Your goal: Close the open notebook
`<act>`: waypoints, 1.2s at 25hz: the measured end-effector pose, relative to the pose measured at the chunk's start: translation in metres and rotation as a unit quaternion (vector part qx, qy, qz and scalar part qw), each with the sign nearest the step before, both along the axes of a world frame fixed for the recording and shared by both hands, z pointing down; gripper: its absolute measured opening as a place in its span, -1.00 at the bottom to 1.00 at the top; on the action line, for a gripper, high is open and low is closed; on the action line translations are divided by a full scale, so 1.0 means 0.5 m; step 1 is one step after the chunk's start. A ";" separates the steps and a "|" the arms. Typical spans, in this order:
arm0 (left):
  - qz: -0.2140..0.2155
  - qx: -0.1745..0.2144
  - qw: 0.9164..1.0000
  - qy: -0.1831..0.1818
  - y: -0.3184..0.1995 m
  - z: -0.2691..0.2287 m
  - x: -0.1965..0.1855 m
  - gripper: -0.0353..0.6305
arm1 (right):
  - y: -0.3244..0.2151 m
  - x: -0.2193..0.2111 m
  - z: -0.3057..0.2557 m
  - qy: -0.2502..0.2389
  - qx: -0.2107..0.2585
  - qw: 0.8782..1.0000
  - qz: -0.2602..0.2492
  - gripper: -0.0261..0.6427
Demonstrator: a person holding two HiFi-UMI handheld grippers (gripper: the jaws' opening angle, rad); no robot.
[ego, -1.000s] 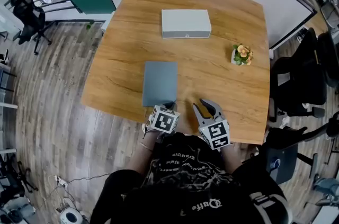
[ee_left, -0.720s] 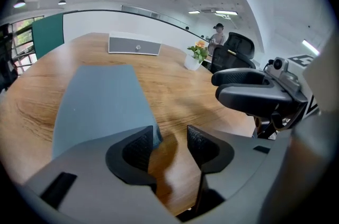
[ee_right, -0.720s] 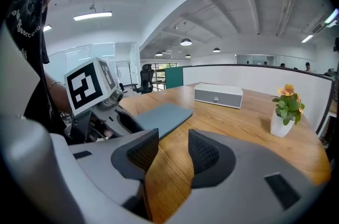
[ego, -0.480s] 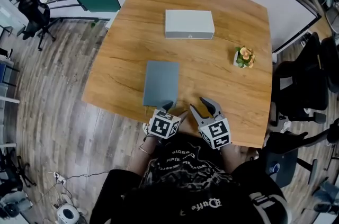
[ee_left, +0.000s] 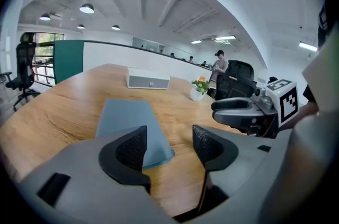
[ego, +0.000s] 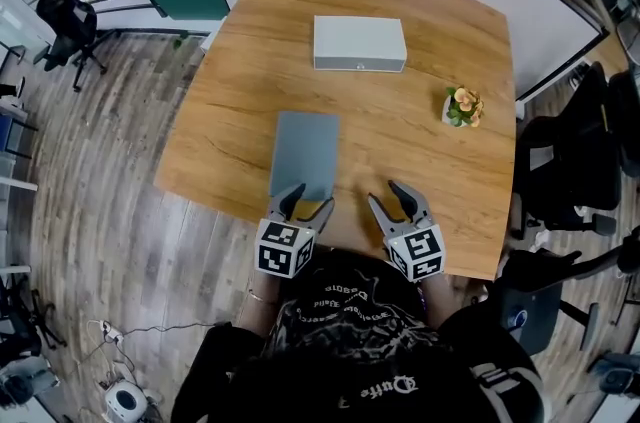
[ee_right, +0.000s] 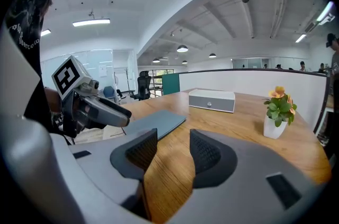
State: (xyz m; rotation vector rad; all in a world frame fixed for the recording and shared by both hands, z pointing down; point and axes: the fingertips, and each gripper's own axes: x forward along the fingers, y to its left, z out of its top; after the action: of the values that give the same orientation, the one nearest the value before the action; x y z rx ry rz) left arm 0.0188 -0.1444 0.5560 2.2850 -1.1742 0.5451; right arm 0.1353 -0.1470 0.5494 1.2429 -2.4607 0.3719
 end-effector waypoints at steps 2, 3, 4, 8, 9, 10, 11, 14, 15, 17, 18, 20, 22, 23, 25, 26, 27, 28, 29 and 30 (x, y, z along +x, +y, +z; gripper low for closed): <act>-0.044 0.040 0.998 0.006 -0.012 -0.027 -0.035 -0.02 | 0.000 0.009 -0.001 0.003 0.003 1.000 0.003 -0.39; -0.064 0.058 0.996 0.009 -0.017 -0.039 -0.052 -0.02 | -0.001 0.013 -0.001 0.005 0.005 1.000 0.004 -0.39; -0.078 0.071 0.994 0.012 -0.020 -0.049 -0.067 -0.02 | -0.001 0.017 -0.001 0.007 0.006 1.000 0.005 -0.39; -0.097 0.094 0.991 0.014 -0.016 -0.065 -0.104 -0.02 | -0.006 0.022 -0.005 0.013 0.014 1.000 0.009 -0.39; -0.098 0.095 0.991 0.013 -0.014 -0.065 -0.109 -0.02 | -0.009 0.022 -0.008 0.016 0.017 1.000 0.007 -0.39; -0.101 0.095 0.990 0.014 -0.012 -0.064 -0.110 -0.02 | -0.010 0.022 -0.009 0.018 0.019 1.000 0.004 -0.39; -0.104 0.094 0.990 0.016 -0.010 -0.062 -0.111 -0.02 | -0.009 0.023 -0.009 0.021 0.019 1.000 0.002 -0.39; -0.114 0.098 0.989 0.019 -0.009 -0.062 -0.112 -0.08 | -0.007 0.025 -0.009 0.022 0.019 1.000 0.001 -0.39; -0.116 0.102 0.988 0.019 -0.010 -0.065 -0.112 -0.15 | -0.007 0.025 -0.011 0.021 0.021 1.000 0.002 -0.39; -0.118 0.112 0.987 0.021 -0.013 -0.074 -0.110 -0.29 | -0.008 0.023 -0.017 0.012 0.025 1.000 0.003 -0.39; -0.117 0.116 0.986 0.021 -0.013 -0.077 -0.109 -0.36 | -0.008 0.022 -0.021 0.006 0.027 1.000 0.003 -0.43; -0.121 0.123 0.985 0.020 -0.015 -0.083 -0.109 -0.52 | -0.008 0.020 -0.027 0.002 0.032 0.999 0.002 -0.58; -0.132 0.130 0.983 0.020 -0.015 -0.088 -0.113 -0.69 | -0.006 0.020 -0.028 0.007 0.035 0.999 0.004 -0.73; -0.135 0.133 0.982 0.022 -0.014 -0.090 -0.115 -0.78 | -0.005 0.019 -0.027 0.009 0.034 0.999 0.004 -0.81; -0.132 0.136 0.982 0.025 -0.013 -0.094 -0.114 -0.82 | 0.000 0.015 -0.023 0.010 0.027 1.000 -0.001 -0.90; -0.129 0.137 0.982 0.024 -0.012 -0.094 -0.112 -0.82 | 0.002 0.011 -0.021 0.010 0.023 1.000 -0.006 -0.90; -0.128 0.138 0.982 0.020 -0.011 -0.094 -0.111 -0.83 | 0.005 0.008 -0.018 0.012 0.020 1.000 -0.011 -0.90; -0.126 0.139 0.982 0.013 -0.009 -0.093 -0.110 -0.83 | 0.008 0.003 -0.016 0.014 0.018 1.000 -0.016 -0.90; -0.124 0.141 0.982 0.006 -0.007 -0.093 -0.108 -0.83 | 0.010 -0.001 -0.014 0.019 0.018 0.999 -0.021 -0.90; -0.120 0.143 0.982 -0.001 -0.006 -0.092 -0.105 -0.83 | 0.011 -0.006 -0.013 0.025 0.019 0.999 -0.025 -0.90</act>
State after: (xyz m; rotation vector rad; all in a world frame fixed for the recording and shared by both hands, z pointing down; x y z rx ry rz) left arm -0.0336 -0.1473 0.5101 2.3245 -1.5906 0.3041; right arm 0.1323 -0.1416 0.5431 1.1872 -2.4612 0.2788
